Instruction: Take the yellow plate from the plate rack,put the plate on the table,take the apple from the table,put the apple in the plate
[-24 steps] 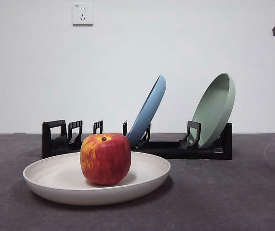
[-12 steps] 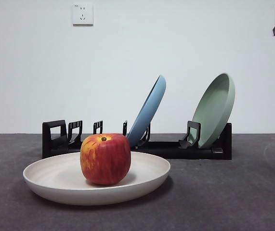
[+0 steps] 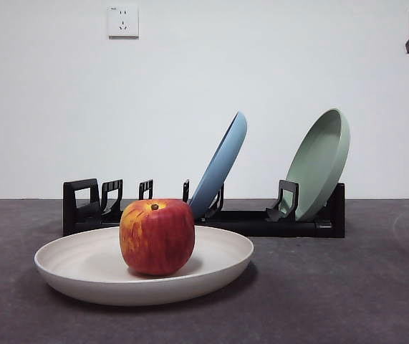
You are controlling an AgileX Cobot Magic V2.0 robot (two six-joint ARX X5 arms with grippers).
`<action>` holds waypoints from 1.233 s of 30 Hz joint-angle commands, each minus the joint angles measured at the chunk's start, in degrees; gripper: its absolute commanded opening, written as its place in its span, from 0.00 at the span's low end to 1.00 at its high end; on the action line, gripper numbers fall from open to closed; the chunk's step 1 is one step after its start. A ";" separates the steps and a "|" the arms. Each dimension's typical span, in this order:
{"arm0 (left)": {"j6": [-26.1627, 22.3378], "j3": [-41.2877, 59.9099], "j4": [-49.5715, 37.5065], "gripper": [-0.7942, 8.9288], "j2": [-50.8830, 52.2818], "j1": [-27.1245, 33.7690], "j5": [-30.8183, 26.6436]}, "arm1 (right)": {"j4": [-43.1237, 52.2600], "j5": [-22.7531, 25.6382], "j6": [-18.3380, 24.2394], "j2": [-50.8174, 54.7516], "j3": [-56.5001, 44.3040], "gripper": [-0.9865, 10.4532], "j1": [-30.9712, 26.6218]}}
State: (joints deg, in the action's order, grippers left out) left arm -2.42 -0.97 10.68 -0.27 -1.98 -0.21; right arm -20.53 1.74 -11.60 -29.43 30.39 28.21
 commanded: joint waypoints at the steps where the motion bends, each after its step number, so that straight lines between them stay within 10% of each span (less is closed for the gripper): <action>1: -0.57 0.76 -0.13 0.08 0.15 0.20 0.33 | 0.13 0.31 -0.37 0.09 -0.55 0.09 -0.02; 8: -0.57 0.76 -0.13 0.08 0.15 0.22 0.33 | -3.76 0.04 11.54 6.45 -0.66 0.09 -3.45; 21: -0.57 0.76 -0.13 0.08 0.15 0.20 0.33 | 0.68 -7.98 18.69 23.52 -8.15 0.09 -22.05; 37: -0.57 0.76 -0.13 0.08 0.15 0.20 0.33 | 8.96 -4.17 11.45 29.20 -27.85 0.09 -22.91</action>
State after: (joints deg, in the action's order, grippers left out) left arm -2.42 -0.97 10.68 -0.27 -1.98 -0.21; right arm -12.03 -2.72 1.23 -0.60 3.46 5.32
